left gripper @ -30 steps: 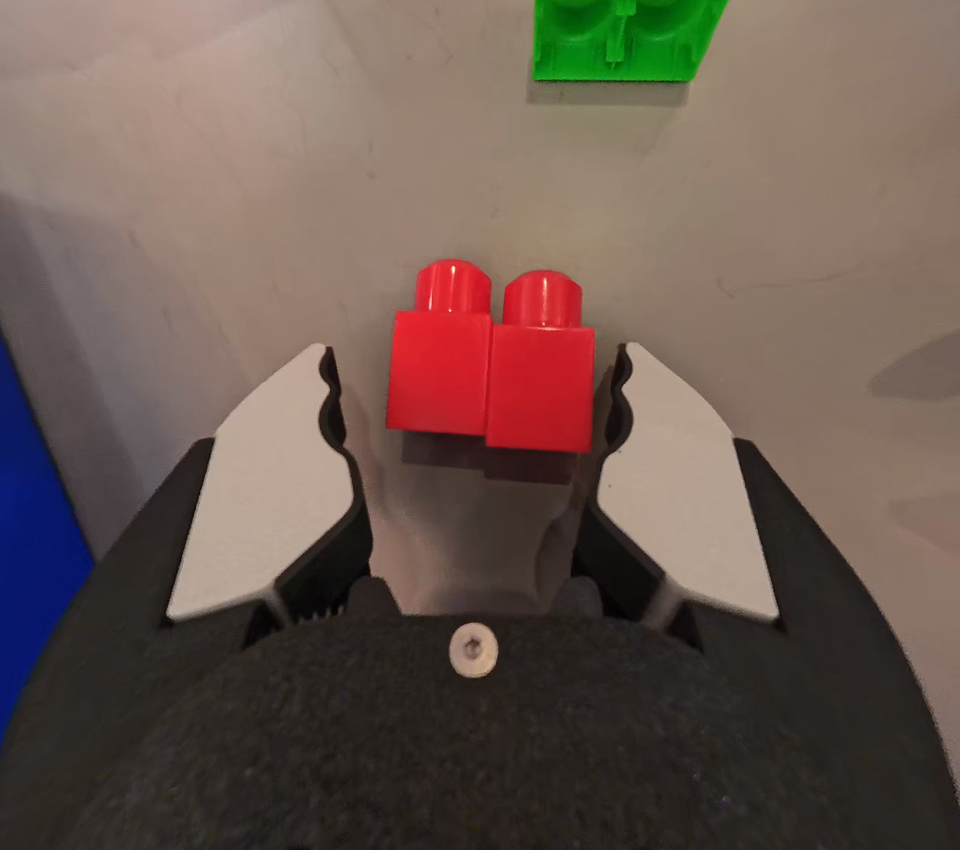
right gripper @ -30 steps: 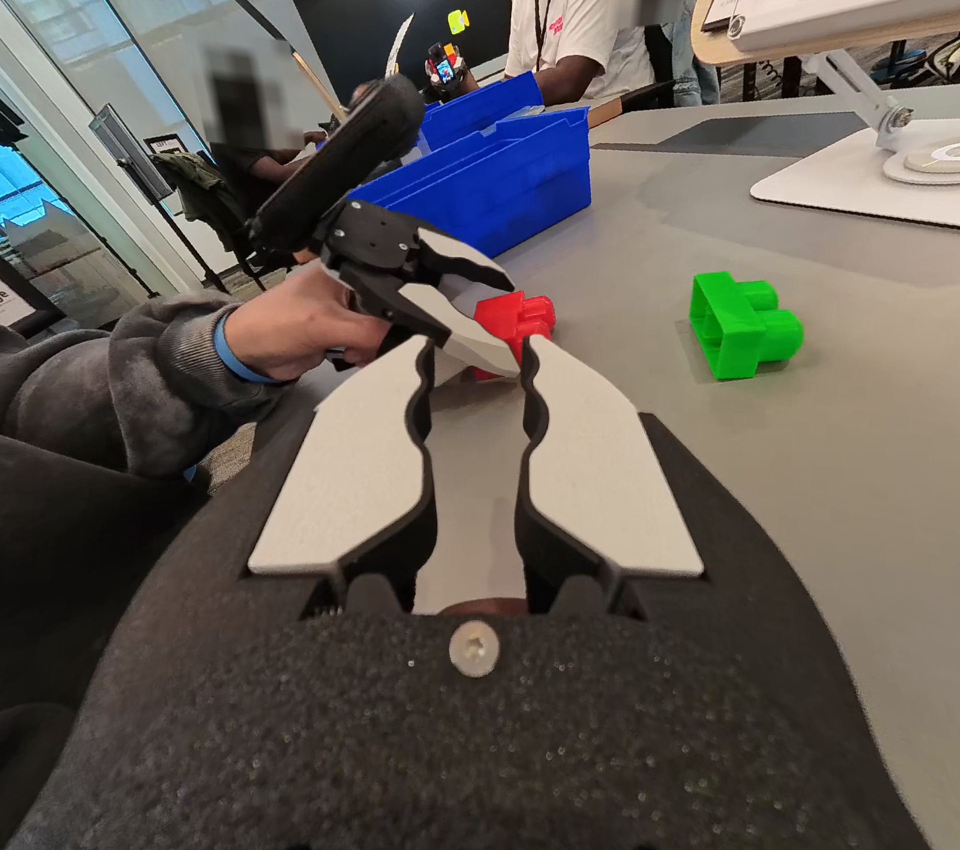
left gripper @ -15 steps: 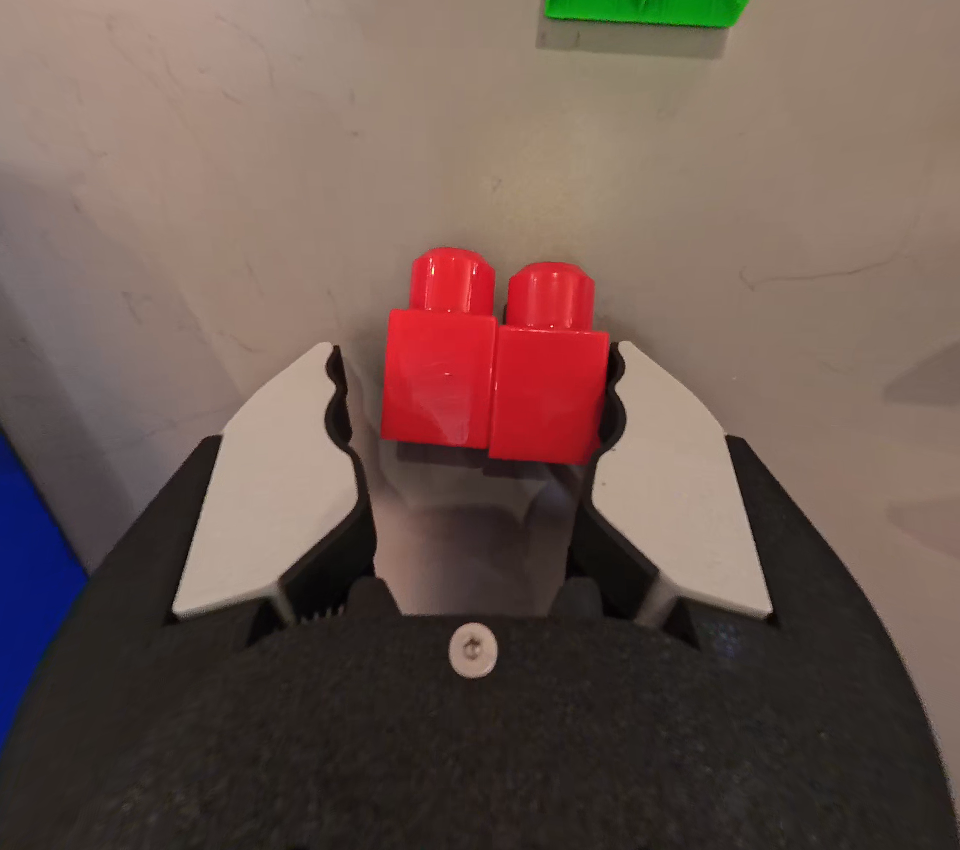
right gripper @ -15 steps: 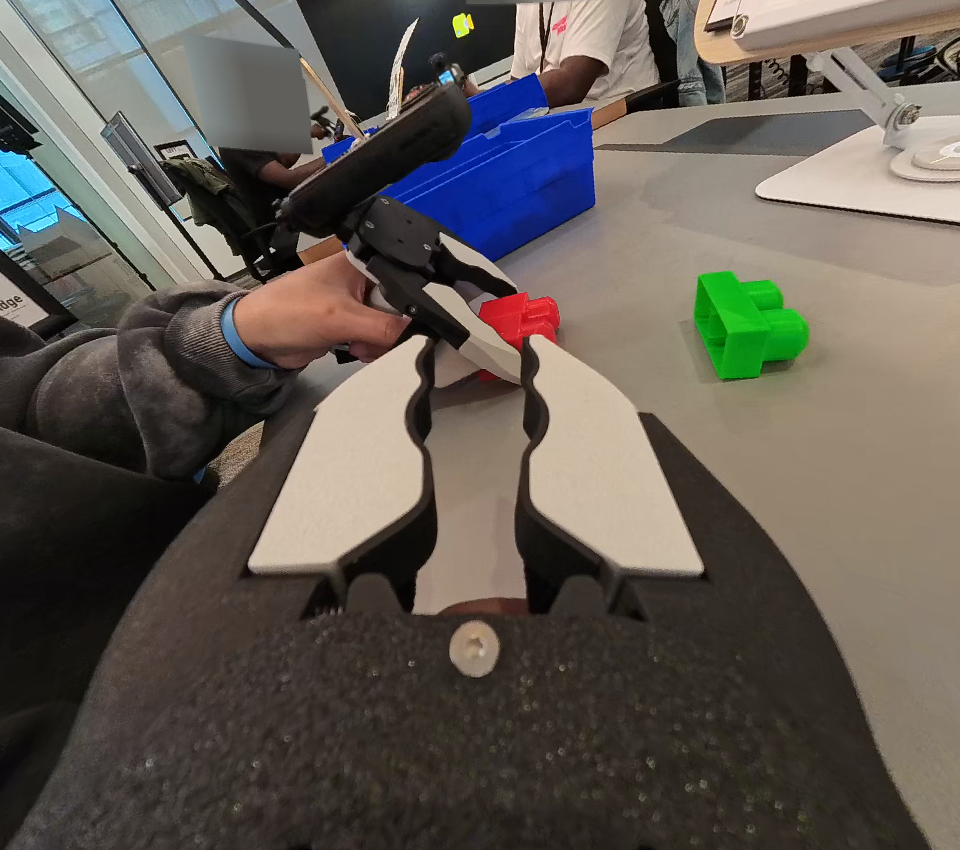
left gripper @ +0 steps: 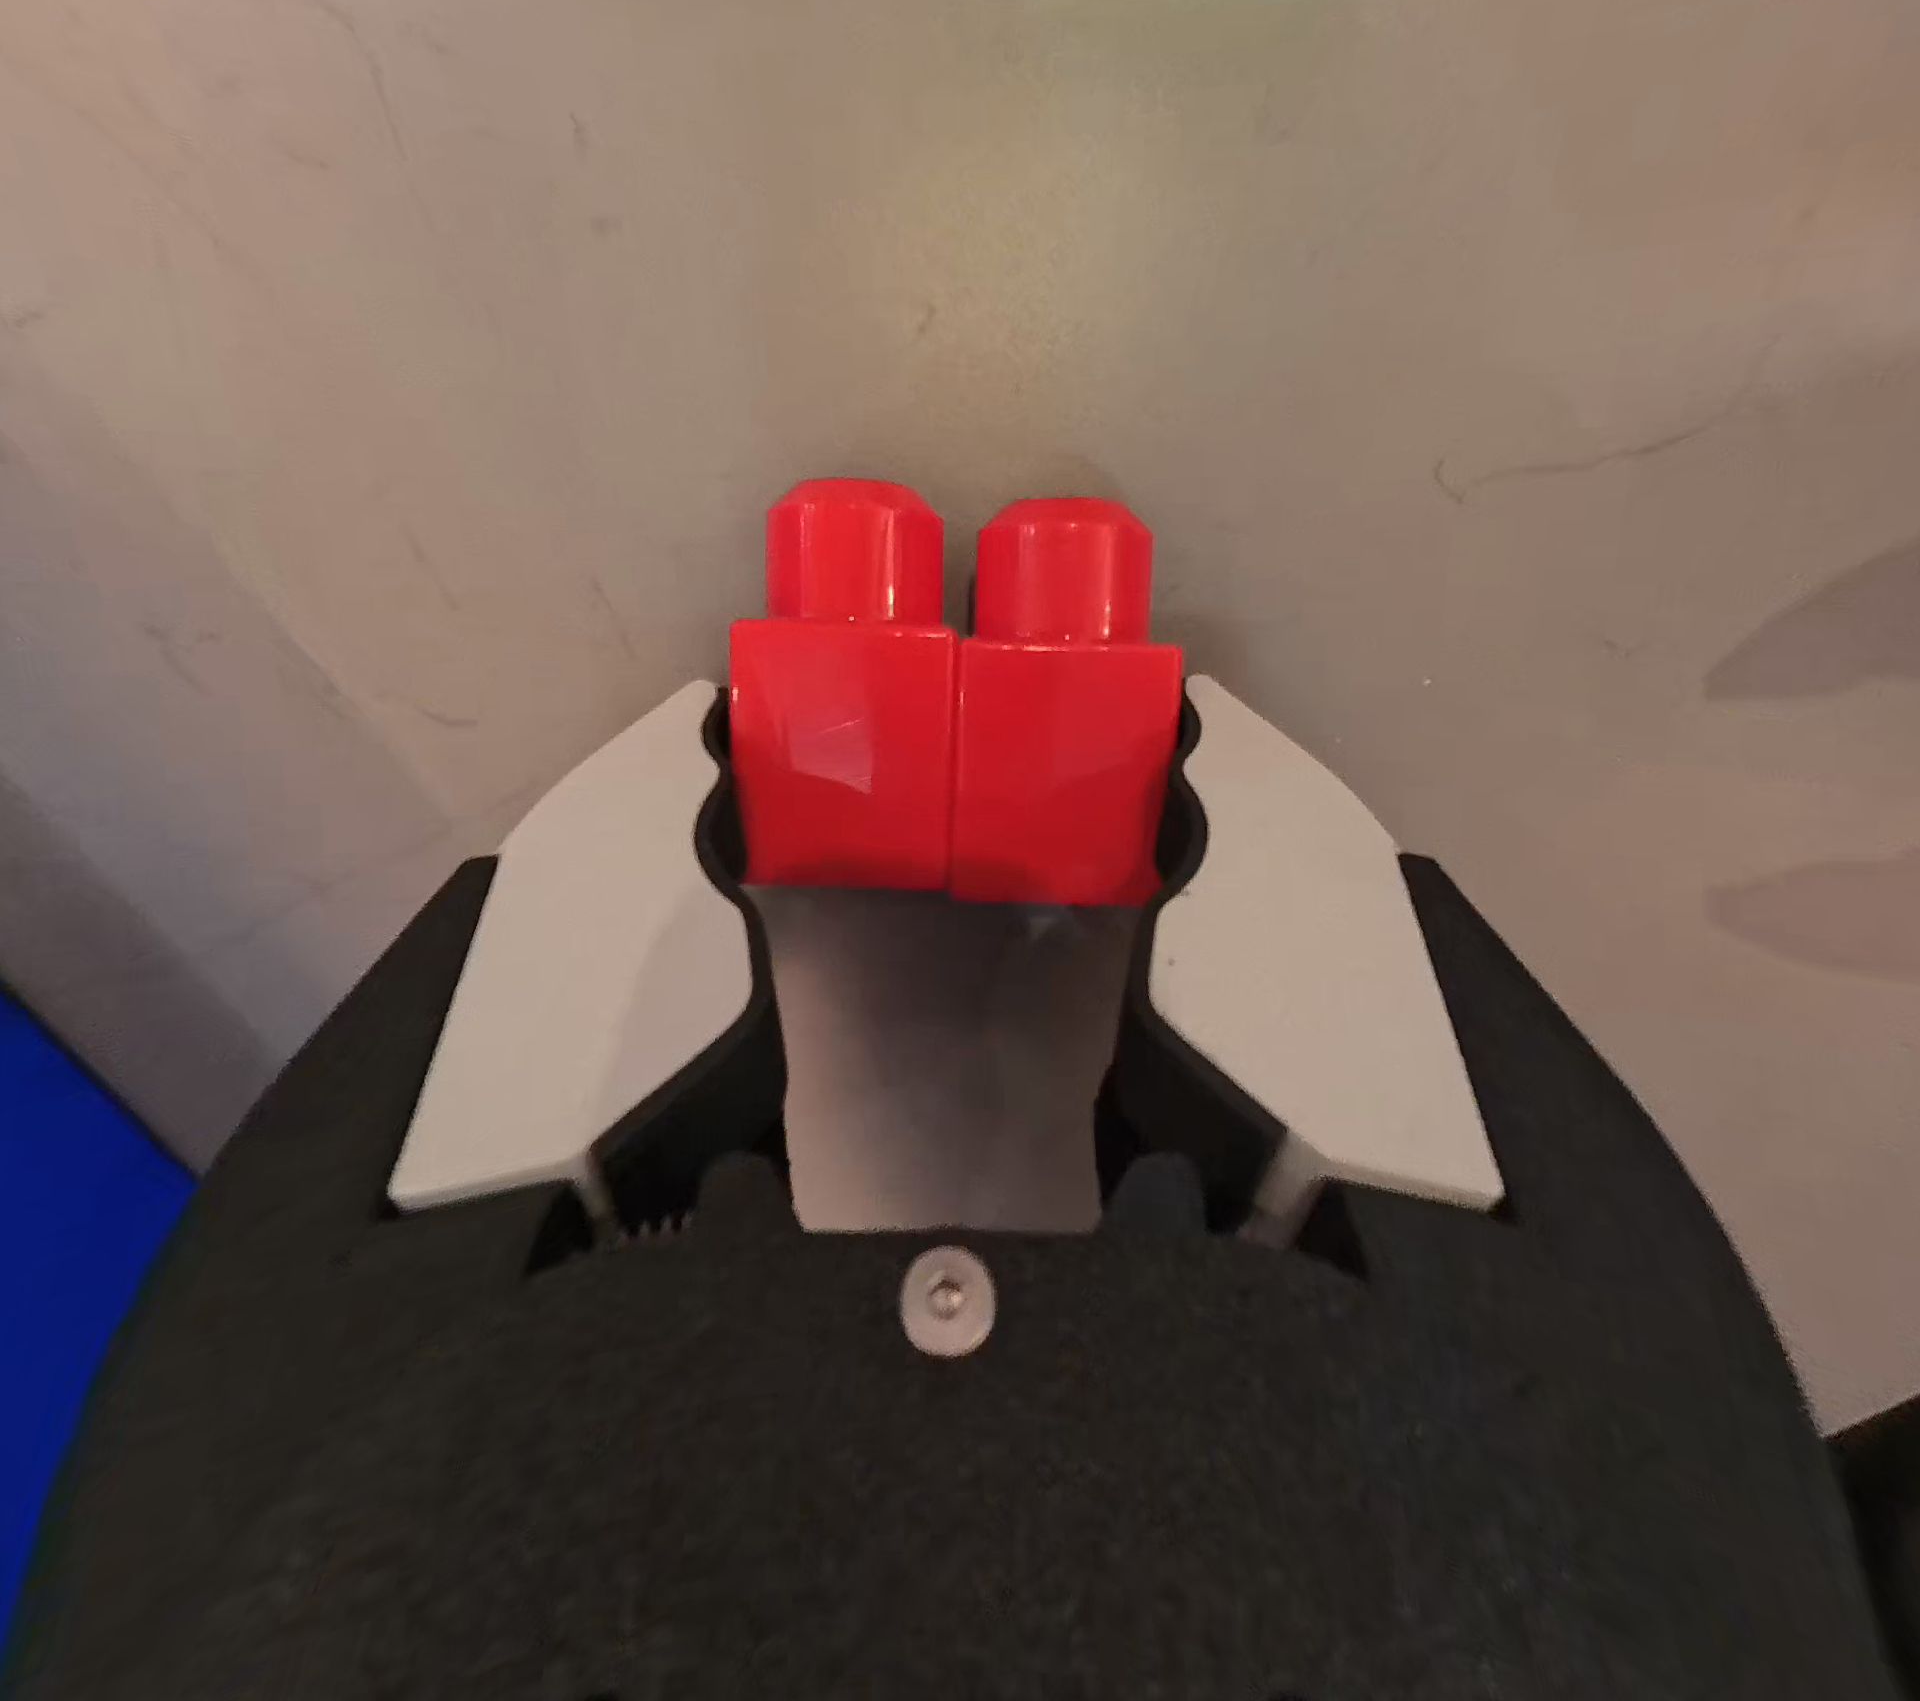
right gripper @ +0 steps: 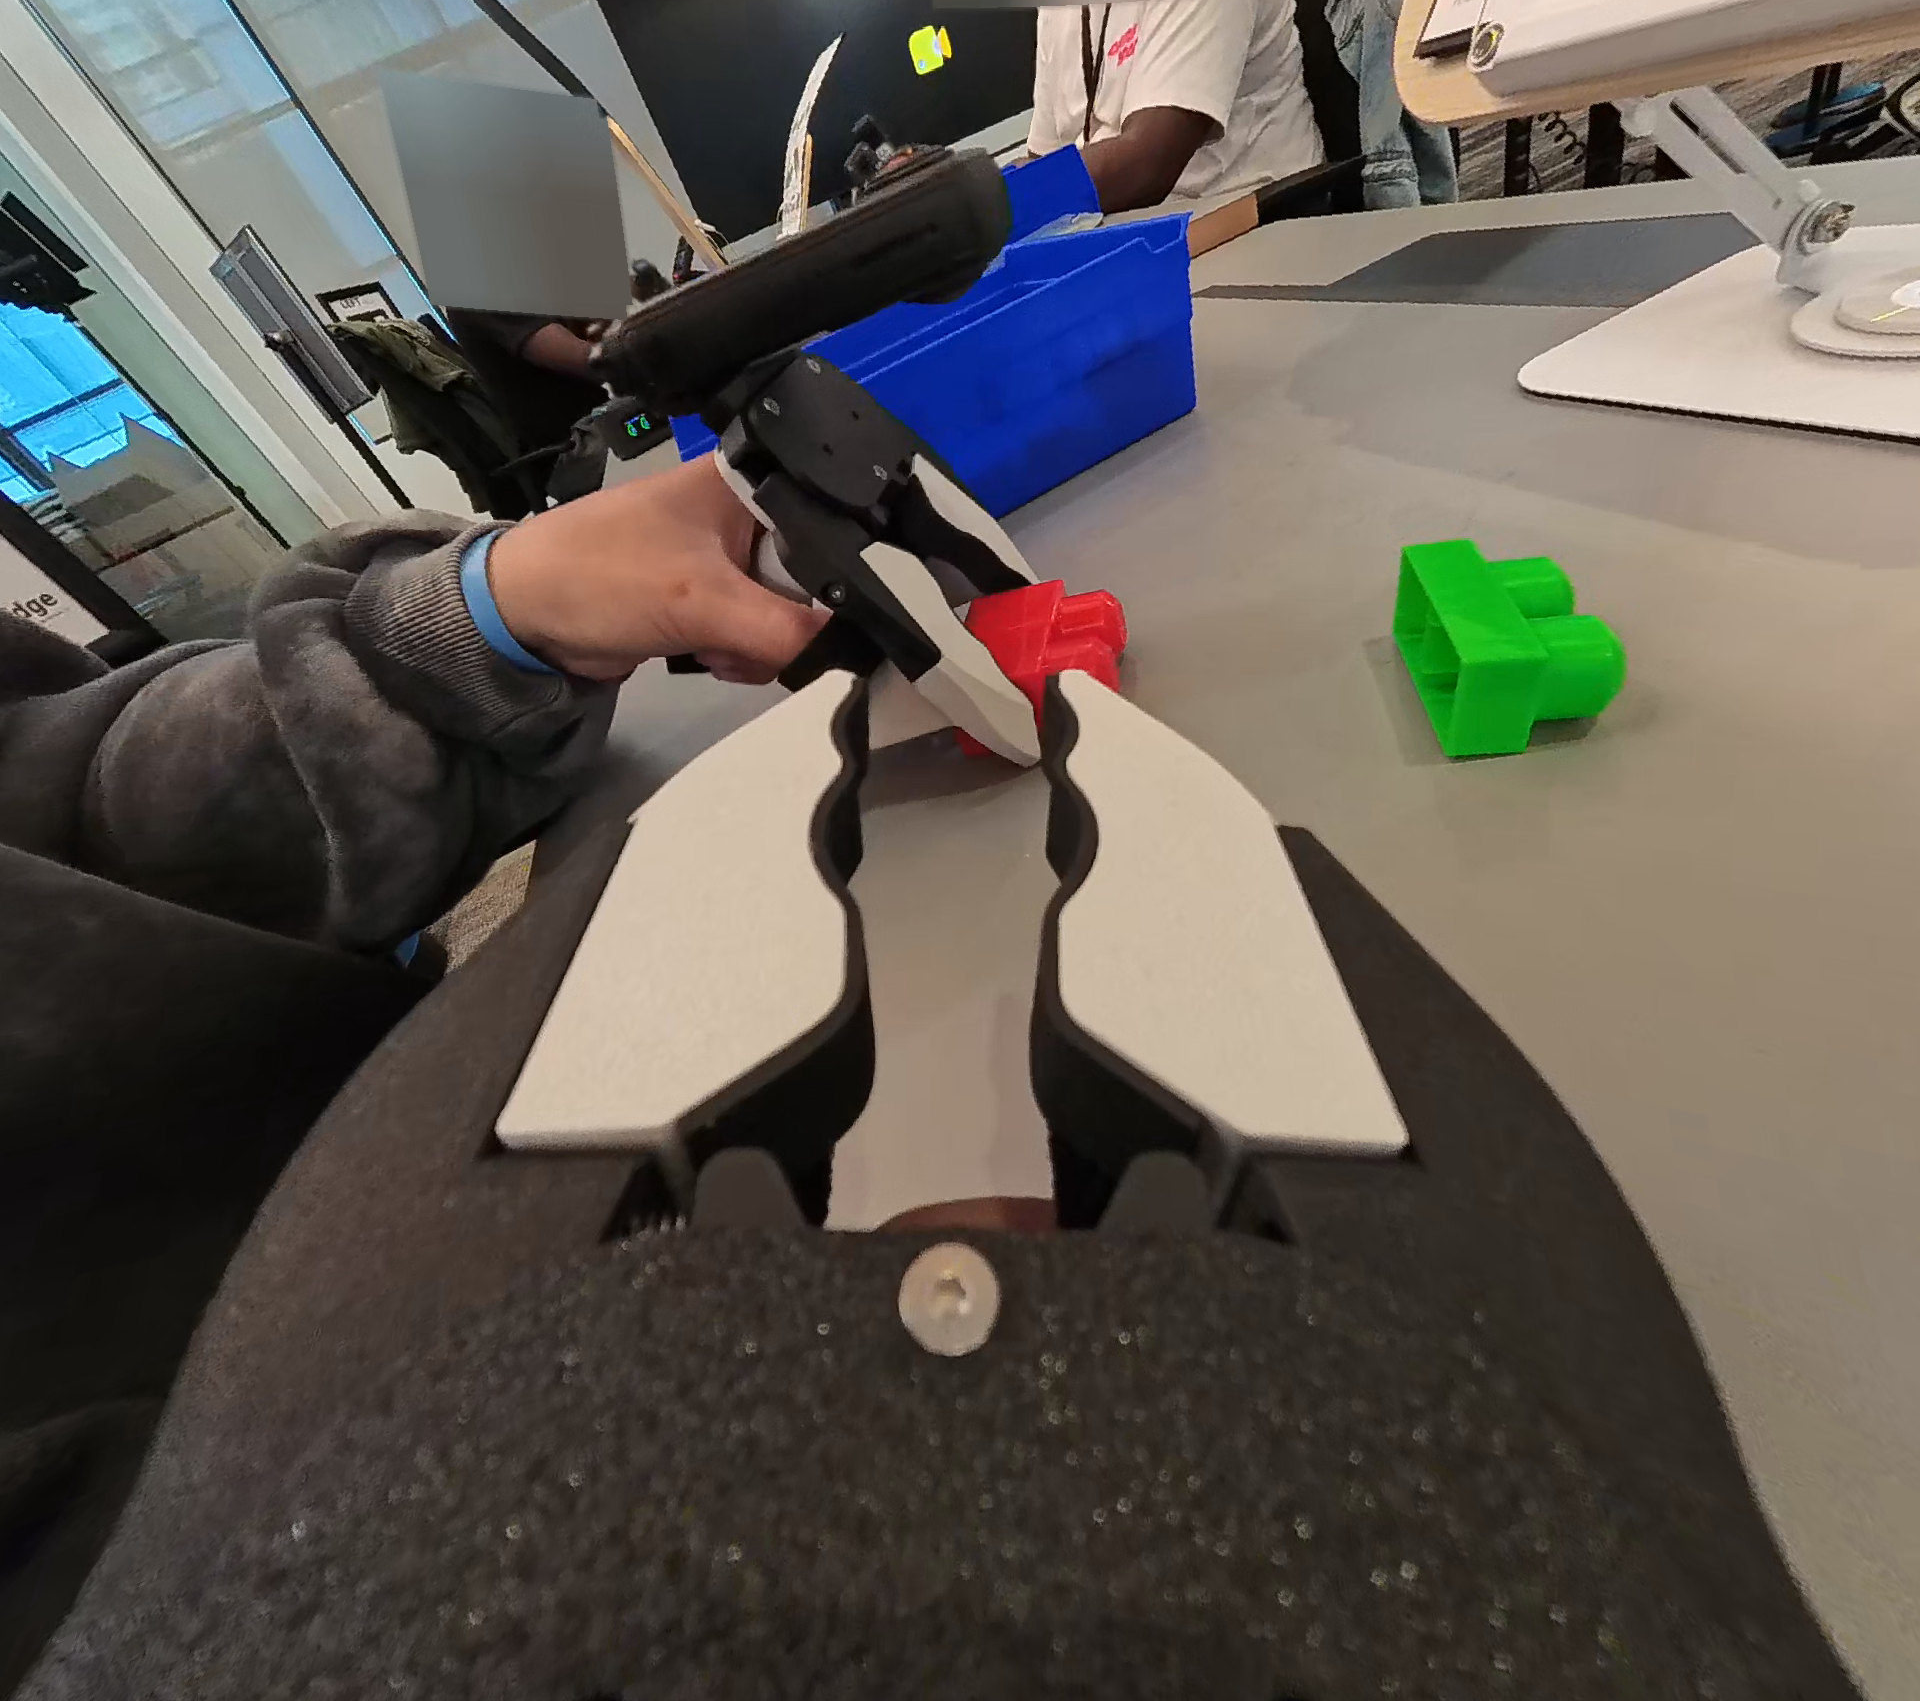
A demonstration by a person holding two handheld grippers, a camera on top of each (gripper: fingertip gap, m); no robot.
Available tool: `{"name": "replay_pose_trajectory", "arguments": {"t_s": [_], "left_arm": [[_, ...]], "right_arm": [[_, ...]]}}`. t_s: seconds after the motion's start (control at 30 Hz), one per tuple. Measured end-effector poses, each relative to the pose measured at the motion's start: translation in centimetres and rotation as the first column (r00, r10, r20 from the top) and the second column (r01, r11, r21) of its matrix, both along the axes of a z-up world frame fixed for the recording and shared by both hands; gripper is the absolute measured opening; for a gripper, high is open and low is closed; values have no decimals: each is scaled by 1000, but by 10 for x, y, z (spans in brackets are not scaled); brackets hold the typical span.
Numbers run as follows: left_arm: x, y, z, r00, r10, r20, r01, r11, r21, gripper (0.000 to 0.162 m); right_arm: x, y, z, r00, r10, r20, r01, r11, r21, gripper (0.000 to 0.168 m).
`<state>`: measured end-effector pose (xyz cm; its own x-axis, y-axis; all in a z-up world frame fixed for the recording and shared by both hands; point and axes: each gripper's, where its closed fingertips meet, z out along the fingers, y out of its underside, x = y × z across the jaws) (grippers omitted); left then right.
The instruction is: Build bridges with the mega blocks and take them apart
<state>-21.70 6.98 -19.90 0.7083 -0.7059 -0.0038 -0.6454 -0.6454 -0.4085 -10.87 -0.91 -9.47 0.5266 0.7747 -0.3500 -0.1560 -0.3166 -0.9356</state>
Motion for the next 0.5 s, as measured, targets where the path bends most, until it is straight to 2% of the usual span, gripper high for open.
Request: {"name": "replay_pose_trajectory", "arguments": {"t_s": [0.23, 0.4, 0.5], "left_arm": [[6, 2, 8, 996, -41, 75, 36, 997, 72, 76], [14, 1, 25, 976, -86, 198, 60, 989, 131, 76], [21, -3, 37, 934, -110, 340, 68, 989, 134, 76]], "right_arm": [[1, 1, 1, 1000, -4, -5, 4, 1000, 2, 32], [2, 1, 1, 1000, -9, -9, 9, 1000, -1, 32], [2, 2, 0, 1000, -9, -8, 9, 1000, -3, 32]]}}
